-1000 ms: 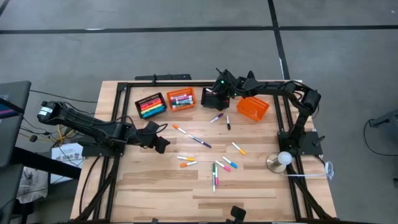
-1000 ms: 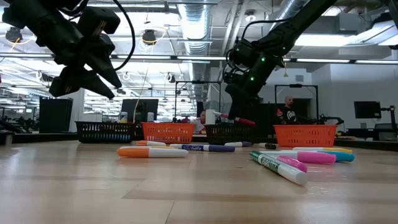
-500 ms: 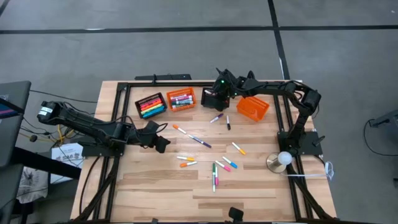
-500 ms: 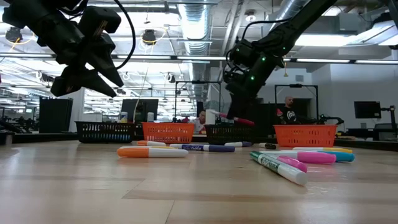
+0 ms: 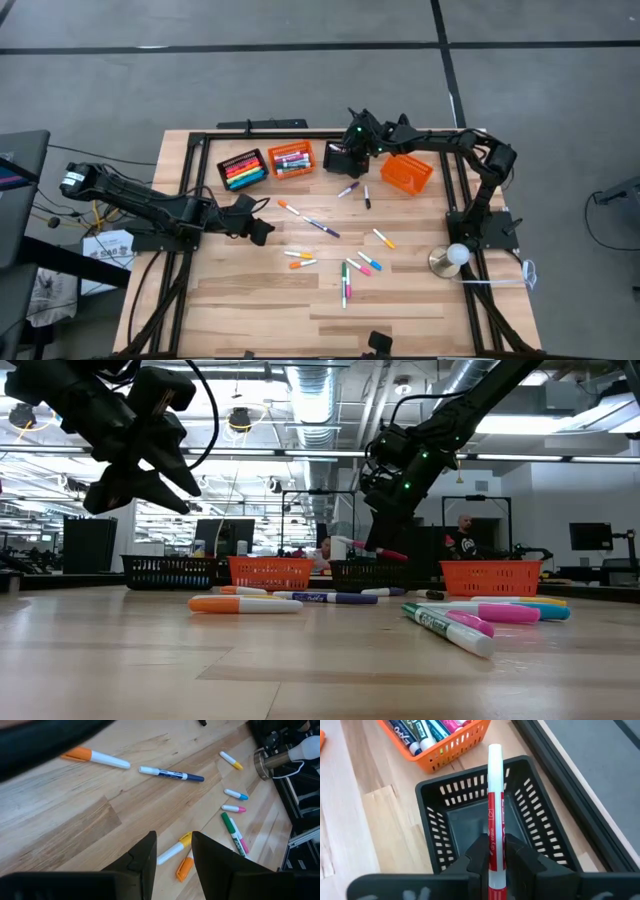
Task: Pick & Place Markers
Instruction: Put the small red marker pen into the right black bin
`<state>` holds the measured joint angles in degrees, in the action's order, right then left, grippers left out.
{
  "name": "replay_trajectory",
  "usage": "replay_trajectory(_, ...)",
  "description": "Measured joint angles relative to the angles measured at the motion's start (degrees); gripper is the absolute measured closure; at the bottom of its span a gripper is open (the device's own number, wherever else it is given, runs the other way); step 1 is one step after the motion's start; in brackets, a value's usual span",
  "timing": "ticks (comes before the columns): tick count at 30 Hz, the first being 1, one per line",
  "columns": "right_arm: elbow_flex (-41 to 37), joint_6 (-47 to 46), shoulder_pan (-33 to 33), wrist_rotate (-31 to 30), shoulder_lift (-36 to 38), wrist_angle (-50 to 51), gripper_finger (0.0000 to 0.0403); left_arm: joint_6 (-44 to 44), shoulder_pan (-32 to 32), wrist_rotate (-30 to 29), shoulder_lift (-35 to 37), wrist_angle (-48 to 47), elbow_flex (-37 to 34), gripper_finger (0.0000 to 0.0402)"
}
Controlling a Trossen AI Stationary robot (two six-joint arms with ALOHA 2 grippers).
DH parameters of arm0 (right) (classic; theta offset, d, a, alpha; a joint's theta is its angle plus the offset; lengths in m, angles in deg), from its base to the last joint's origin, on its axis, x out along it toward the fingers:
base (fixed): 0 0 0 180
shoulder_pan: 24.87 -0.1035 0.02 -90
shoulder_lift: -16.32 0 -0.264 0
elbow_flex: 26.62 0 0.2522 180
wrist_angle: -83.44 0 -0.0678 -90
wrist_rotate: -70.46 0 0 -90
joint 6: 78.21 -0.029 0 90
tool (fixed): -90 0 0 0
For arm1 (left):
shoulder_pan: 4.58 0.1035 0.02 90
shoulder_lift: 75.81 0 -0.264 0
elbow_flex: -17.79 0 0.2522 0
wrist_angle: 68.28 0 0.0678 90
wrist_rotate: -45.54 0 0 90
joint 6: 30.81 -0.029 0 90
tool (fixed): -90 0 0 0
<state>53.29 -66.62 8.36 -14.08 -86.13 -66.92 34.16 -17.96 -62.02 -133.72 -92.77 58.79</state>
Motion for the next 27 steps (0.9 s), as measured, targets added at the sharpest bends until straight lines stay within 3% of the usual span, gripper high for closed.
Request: replay_trajectory(27,0.0,3.21,-0.22,3.68,0.02,1.75,0.035,0.02,-0.02,0.02,0.0,1.39,0.0,0.028)
